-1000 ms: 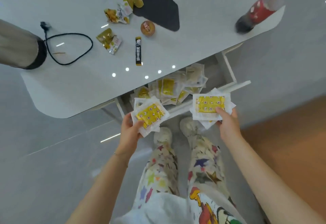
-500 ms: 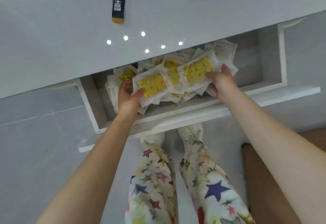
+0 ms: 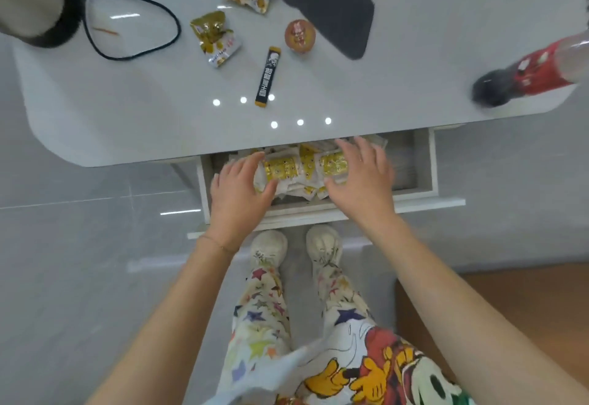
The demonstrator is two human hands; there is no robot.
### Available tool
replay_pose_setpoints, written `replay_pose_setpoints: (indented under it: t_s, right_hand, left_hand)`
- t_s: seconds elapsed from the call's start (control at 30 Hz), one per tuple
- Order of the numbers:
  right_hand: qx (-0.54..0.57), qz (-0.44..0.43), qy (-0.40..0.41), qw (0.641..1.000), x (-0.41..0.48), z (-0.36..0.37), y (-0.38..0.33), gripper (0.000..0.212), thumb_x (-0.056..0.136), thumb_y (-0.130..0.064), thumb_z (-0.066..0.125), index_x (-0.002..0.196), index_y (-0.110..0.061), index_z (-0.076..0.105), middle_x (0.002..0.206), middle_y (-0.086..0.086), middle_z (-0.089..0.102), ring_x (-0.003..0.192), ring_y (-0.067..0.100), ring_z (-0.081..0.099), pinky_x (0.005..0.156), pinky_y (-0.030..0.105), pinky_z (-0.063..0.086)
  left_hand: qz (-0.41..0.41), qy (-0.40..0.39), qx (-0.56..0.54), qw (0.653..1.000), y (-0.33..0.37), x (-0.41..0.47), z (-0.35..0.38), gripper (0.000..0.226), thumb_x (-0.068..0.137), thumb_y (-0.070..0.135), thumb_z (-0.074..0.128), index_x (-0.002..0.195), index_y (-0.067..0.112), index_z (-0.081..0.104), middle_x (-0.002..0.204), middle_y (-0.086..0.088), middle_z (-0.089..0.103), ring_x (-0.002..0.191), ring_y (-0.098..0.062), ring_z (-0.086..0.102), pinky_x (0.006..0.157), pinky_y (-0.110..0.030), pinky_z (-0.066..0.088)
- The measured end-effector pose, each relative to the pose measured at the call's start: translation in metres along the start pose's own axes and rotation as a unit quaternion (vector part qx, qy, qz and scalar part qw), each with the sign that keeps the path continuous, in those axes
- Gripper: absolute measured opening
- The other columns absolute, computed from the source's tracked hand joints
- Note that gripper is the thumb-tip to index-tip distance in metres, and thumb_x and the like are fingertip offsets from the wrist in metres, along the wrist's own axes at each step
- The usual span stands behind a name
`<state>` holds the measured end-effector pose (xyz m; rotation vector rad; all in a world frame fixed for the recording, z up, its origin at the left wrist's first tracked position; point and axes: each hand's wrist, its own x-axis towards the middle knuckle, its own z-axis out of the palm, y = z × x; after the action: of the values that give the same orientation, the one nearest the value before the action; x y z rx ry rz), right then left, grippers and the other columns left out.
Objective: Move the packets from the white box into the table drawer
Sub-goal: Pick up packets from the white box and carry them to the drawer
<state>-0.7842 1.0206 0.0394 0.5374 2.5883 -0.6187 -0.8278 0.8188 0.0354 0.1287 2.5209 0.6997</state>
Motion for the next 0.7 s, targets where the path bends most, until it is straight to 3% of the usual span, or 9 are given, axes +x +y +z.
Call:
replay_pose_setpoints:
  t_s: [0.17,0.37,0.7]
  right_hand:
    - [-0.046,-0.092,0.01,0.995,-0.052,-0.055,-0.027,0.067,0.084,-0.032,0.059,0.145,-0.027,0.032,0.16,0.002,0.011,0.147,0.028,0.002,0.119,0.05,0.007]
    - [-0.089,-0.158,0.032,0.983,-0.101,-0.112,-0.055,0.076,0.083,-0.041,0.059,0.149,-0.032,0.022,0.159,0.001,0.013,0.147,0.028,0.002,0.119,0.052,0.006]
    - [-0.152,-0.226,-0.008,0.962,-0.156,-0.158,-0.108,0.076,0.089,-0.048,0.052,0.152,-0.033,0.012,0.159,0.002,0.015,0.147,0.028,0.004,0.118,0.048,0.002]
  left_hand:
    - [0.026,0.057,0.085,0.994,0.024,-0.058,-0.047,0.059,0.092,0.046,0.053,0.146,0.029,0.036,0.154,0.001,0.033,0.147,-0.025,0.015,0.119,-0.049,0.008]
    - [0.005,0.103,0.079,0.992,0.037,-0.125,-0.096,0.067,0.088,0.056,0.039,0.149,0.028,0.032,0.153,-0.004,0.035,0.147,-0.027,0.016,0.119,-0.051,0.01]
    - [-0.082,0.152,0.049,0.984,0.022,-0.232,-0.141,0.068,0.092,0.048,0.052,0.151,0.026,0.028,0.155,-0.006,0.032,0.146,-0.03,0.02,0.118,-0.051,0.017]
